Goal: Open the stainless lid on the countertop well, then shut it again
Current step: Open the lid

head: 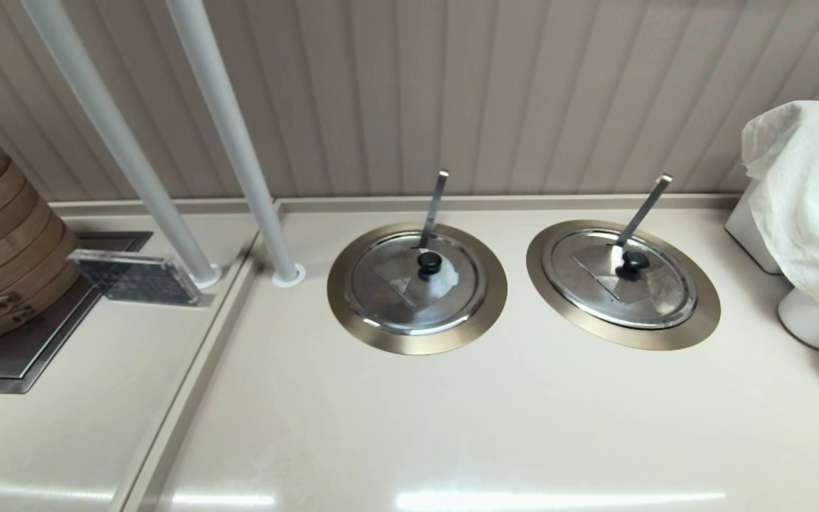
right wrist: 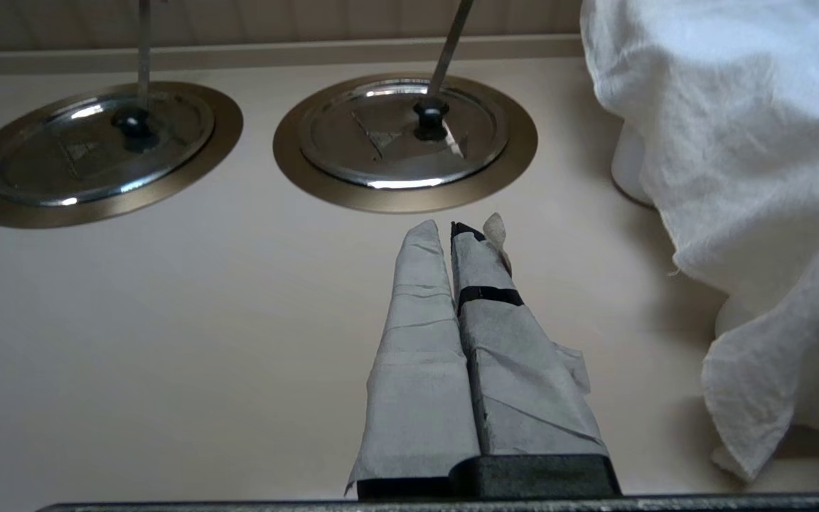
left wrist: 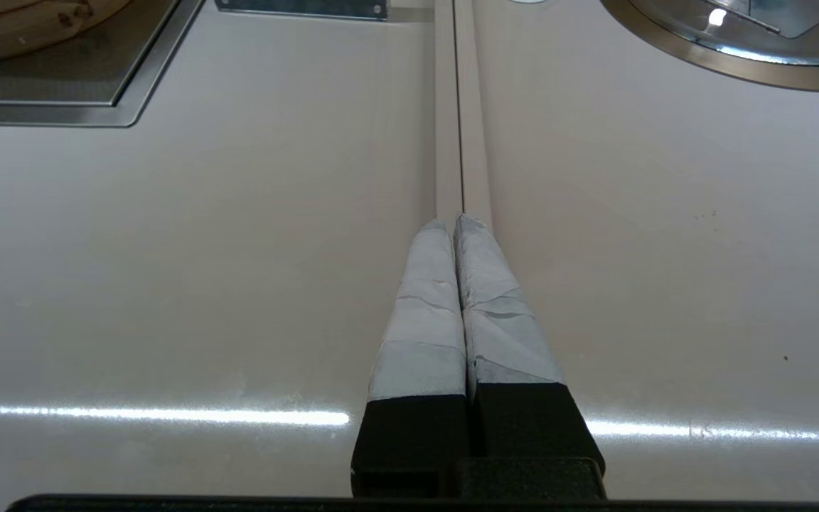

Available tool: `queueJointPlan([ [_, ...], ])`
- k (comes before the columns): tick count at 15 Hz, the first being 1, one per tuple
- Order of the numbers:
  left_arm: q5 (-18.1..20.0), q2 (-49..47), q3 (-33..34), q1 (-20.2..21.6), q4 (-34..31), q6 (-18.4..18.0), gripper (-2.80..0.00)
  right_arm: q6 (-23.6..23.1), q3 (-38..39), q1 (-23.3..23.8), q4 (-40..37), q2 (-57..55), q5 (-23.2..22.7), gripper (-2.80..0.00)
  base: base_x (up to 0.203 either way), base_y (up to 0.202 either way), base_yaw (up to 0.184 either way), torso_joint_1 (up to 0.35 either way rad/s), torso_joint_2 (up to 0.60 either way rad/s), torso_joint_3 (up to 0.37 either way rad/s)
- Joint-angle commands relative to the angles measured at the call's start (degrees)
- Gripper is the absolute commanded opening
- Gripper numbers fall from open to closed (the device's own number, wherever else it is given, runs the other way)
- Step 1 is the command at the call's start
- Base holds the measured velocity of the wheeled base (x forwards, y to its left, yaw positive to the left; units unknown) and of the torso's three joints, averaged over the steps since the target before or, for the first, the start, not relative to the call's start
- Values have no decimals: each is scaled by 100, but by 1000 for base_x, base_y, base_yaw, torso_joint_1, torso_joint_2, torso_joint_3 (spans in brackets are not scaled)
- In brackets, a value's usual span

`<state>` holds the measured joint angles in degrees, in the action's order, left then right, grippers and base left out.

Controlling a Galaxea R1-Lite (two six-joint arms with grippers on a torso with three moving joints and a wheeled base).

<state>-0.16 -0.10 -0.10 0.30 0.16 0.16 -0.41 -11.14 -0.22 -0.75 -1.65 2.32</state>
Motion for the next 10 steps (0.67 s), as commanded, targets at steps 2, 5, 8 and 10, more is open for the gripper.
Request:
queueJointPlan([
  [2, -2, 1, 1, 5, 2, 2, -280, -29, -1379, 15, -450, -1431, -9, -280, 0, 0, 0, 0, 0, 0],
  [5, -2, 1, 1, 5, 2, 2, -280, -406, -3109, 38, -1218, -3630, 27, -280, 0, 0, 0, 0, 0, 0],
  [8, -2, 1, 1, 5, 2, 2, -280, -535, -4491, -94, -1770, -5745, 86, -280, 0, 0, 0, 0, 0, 0],
  [10, -2, 1, 1, 2, -1, 1, -280, -228, -4843, -332, -1941, -6877, 174, -280, 0, 0, 0, 0, 0, 0],
])
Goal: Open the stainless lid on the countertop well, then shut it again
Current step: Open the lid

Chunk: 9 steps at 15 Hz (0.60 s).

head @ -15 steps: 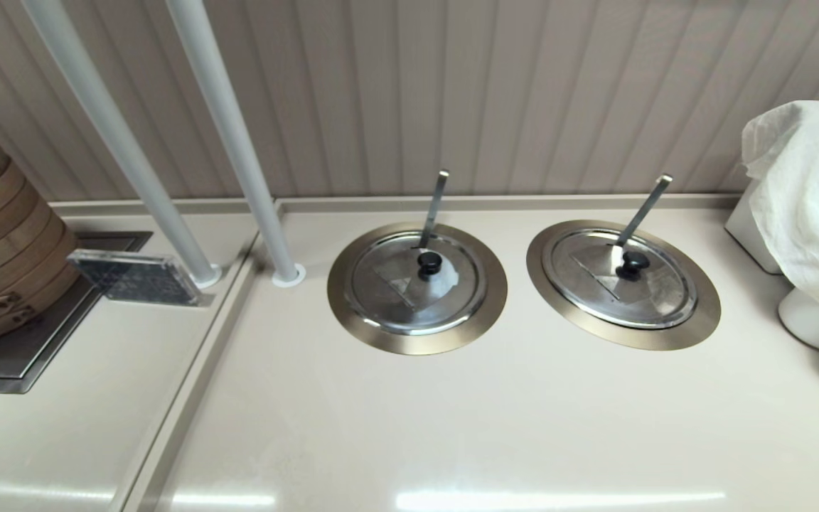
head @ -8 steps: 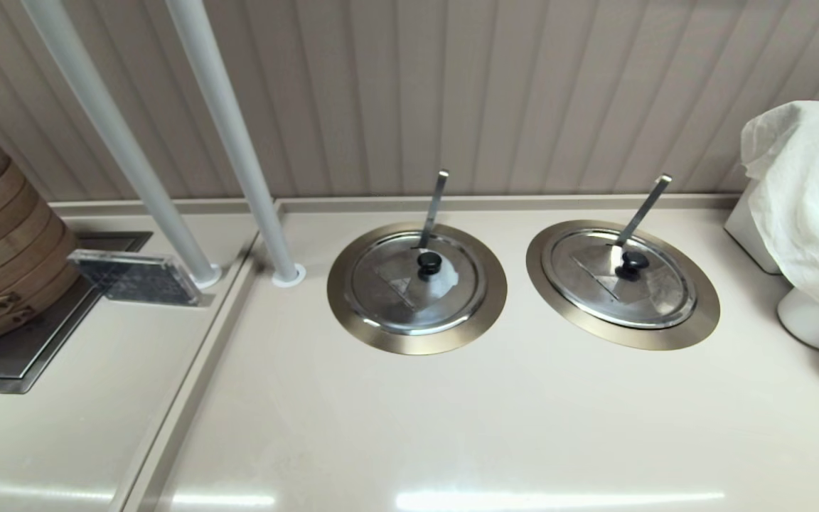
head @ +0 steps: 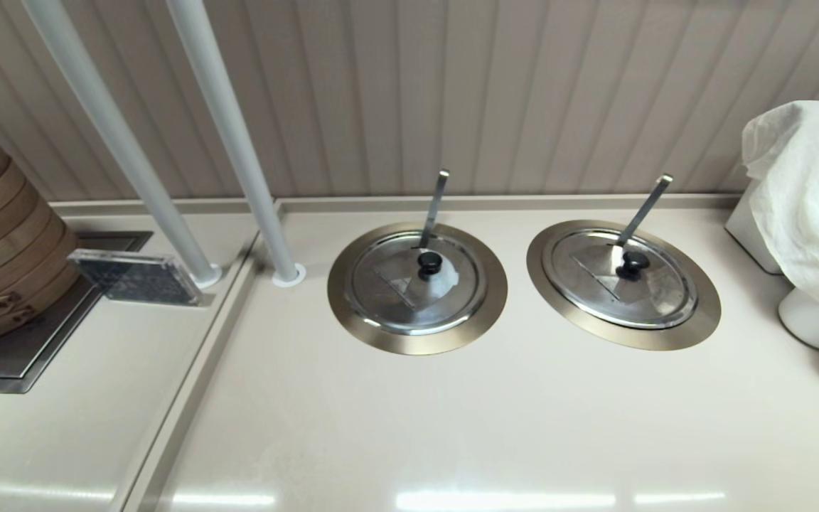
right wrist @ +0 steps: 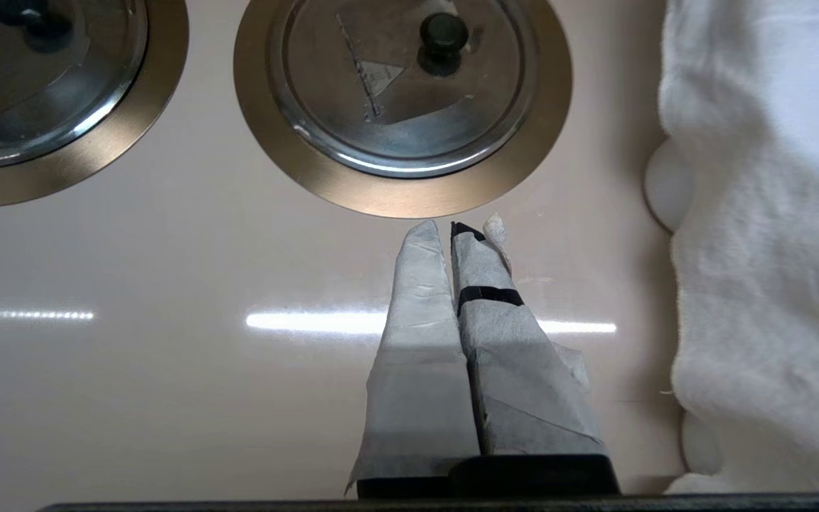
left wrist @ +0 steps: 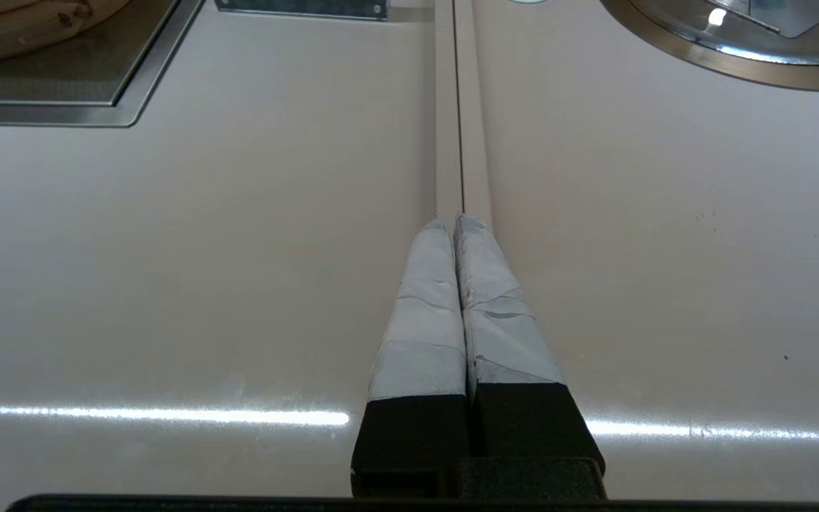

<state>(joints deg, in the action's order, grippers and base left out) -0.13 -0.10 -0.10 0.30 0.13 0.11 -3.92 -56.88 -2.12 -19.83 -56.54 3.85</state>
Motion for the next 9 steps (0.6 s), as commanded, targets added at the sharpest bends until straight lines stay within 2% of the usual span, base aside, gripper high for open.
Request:
queueJointPlan([
  [1, -4, 1, 1, 5, 4, 7, -280, 403, -296, -295, 27, -1858, 130, -280, 0, 0, 0, 0, 0, 0],
  [2, -4, 1, 1, 5, 4, 7, -280, 645, -287, -396, 266, -2336, 360, -280, 0, 0, 0, 0, 0, 0],
  [3, -4, 1, 1, 5, 4, 7, -280, 822, -241, -454, 828, -2760, 642, -280, 0, 0, 0, 0, 0, 0],
  [6, -4, 1, 1, -4, 4, 7, -280, 1063, 546, -620, 2975, -2991, 958, -280, 0, 0, 0, 0, 0, 0],
  [7, -4, 1, 1, 5, 4, 7, -280, 1074, 740, -635, 3795, -3034, 1002, -280, 0, 0, 0, 0, 0, 0],
  [8, -4, 1, 1, 5, 4, 7, -280, 985, 759, -642, 4256, -3228, 1095, -280, 0, 0, 0, 0, 0, 0],
  [9, -4, 1, 1, 5, 4, 7, -280, 652, 561, -645, 4398, -3369, 1233, -280, 0, 0, 0, 0, 0, 0],
])
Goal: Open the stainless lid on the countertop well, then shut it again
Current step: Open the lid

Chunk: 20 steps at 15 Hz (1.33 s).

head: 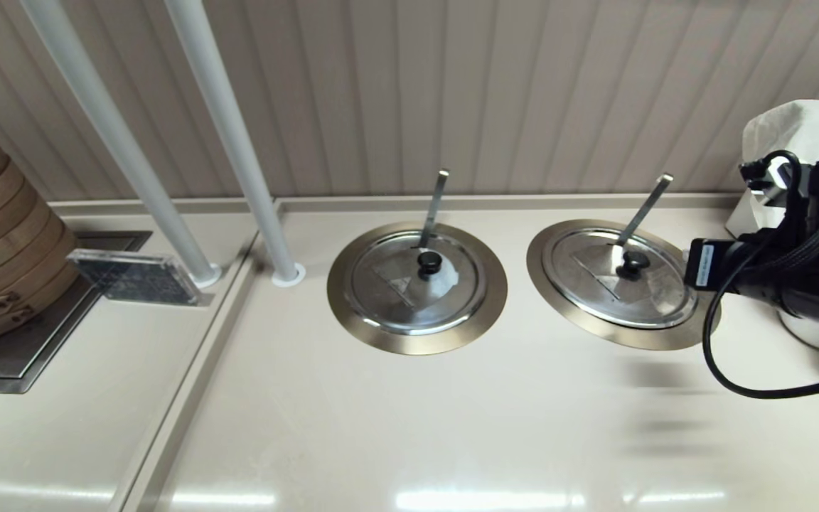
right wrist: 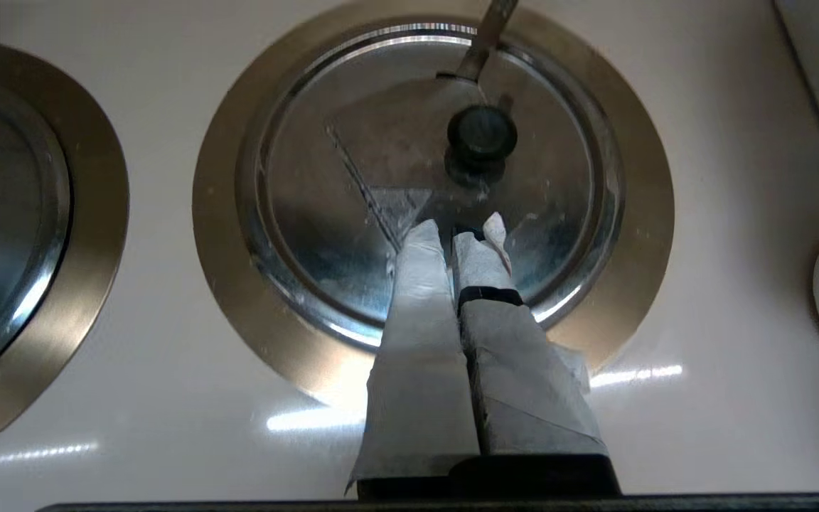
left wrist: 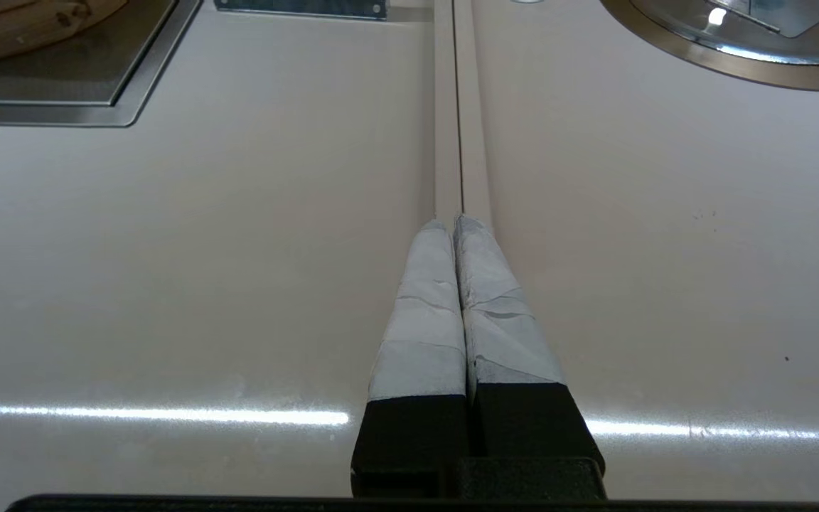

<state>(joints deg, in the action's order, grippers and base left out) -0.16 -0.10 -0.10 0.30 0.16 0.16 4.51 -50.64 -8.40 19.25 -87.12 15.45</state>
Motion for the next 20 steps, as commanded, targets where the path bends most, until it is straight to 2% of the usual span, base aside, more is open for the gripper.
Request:
queueJointPlan([
  [1, -2, 1, 1, -3, 2, 2, -280, -479, -497, -38, 539, -415, 263, -280, 0, 0, 0, 0, 0, 0],
  [2, -2, 1, 1, -4, 2, 2, -280, -648, -895, -114, 558, -506, 455, -280, 0, 0, 0, 0, 0, 0],
  [4, -2, 1, 1, 5, 2, 2, -280, -651, -1085, -306, 584, -831, 745, -280, 0, 0, 0, 0, 0, 0],
  [7, -2, 1, 1, 5, 2, 2, -280, -646, -1194, 151, 593, -1649, 1040, -280, 0, 0, 0, 0, 0, 0],
  [11, -2, 1, 1, 5, 2, 2, -280, -436, -1597, 432, 562, -2702, 1249, -280, 0, 0, 0, 0, 0, 0],
  [14, -2, 1, 1, 5, 2, 2, -280, -121, -1936, 719, 510, -2640, 1262, -280, 0, 0, 0, 0, 0, 0],
  [15, -2, 1, 1, 5, 2, 2, -280, -90, -1965, 747, 444, -2515, 1259, 0, 0, 0, 0, 0, 0, 0],
  [18, -2, 1, 1, 0, 2, 2, -280, -41, -1869, 718, 387, -2142, 1245, 0, 0, 0, 0, 0, 0, 0],
  [20, -2, 1, 1, 5, 2, 2, -280, 128, -1761, 660, 386, -2029, 1076, 0, 0, 0, 0, 0, 0, 0],
])
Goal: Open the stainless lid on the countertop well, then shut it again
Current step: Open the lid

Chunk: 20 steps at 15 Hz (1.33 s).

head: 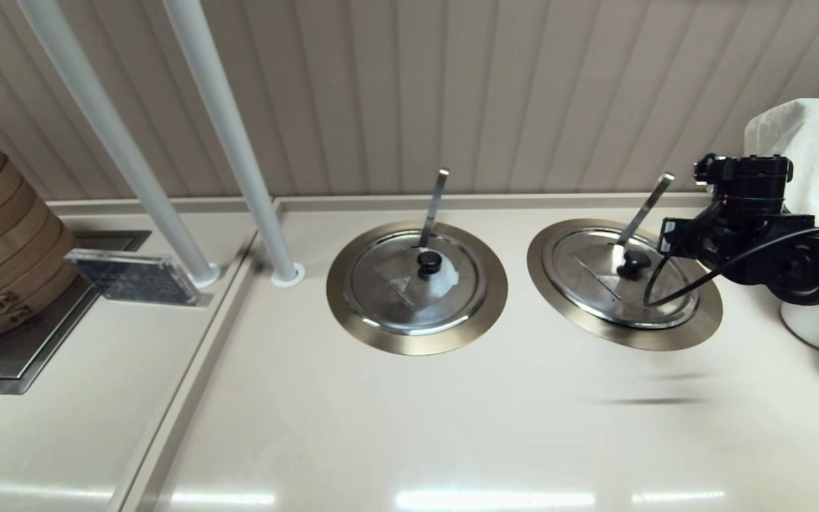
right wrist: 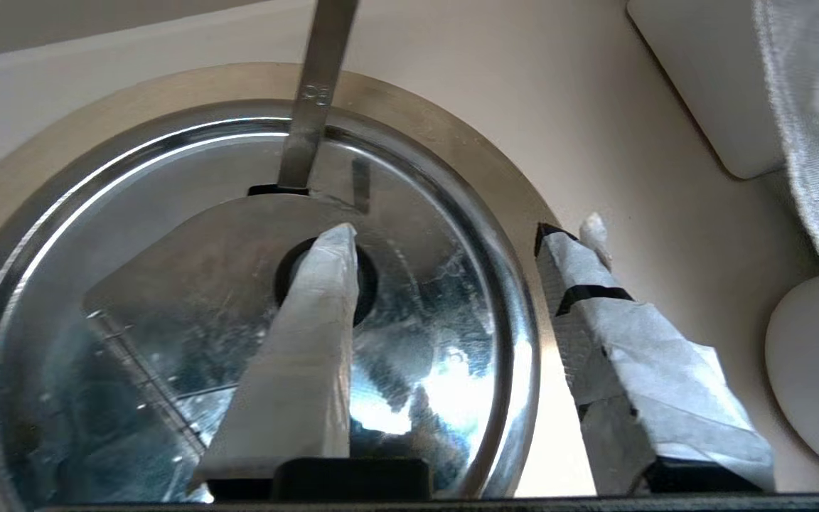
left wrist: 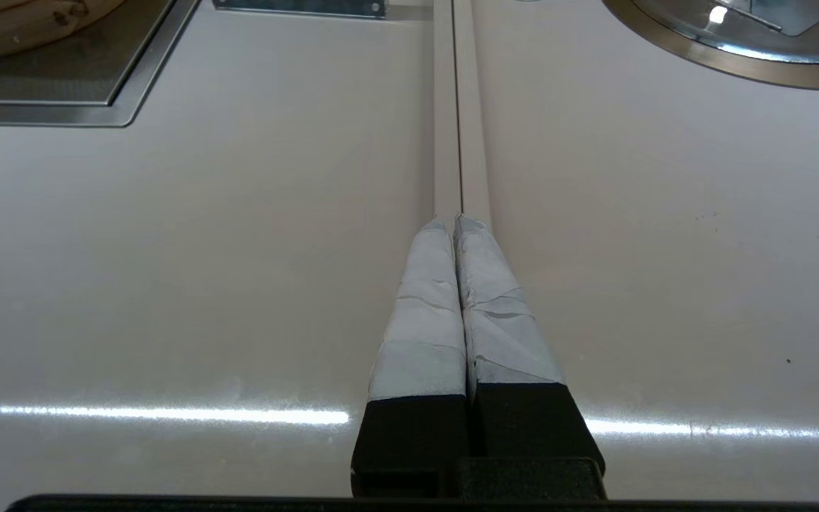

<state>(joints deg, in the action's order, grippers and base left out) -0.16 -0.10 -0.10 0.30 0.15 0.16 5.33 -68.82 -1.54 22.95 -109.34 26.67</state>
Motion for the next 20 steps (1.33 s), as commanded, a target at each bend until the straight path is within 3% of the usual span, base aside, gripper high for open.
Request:
queueJointPlan([
  [1, -2, 1, 1, 5, 2, 2, -280, 96, 95, -30, 20, 156, -124, 0, 0, 0, 0, 0, 0, 0],
  [5, -2, 1, 1, -3, 2, -5, -280, 660, 200, 11, 51, -10, -1057, 0, 0, 0, 0, 0, 0, 0],
  [11, -2, 1, 1, 5, 2, 2, -280, 583, 482, 22, 989, -541, -1138, 0, 0, 0, 0, 0, 0, 0],
  [20, -2, 1, 1, 5, 2, 2, -280, 654, 443, 22, 1538, -818, -1140, 0, 0, 0, 0, 0, 0, 0],
])
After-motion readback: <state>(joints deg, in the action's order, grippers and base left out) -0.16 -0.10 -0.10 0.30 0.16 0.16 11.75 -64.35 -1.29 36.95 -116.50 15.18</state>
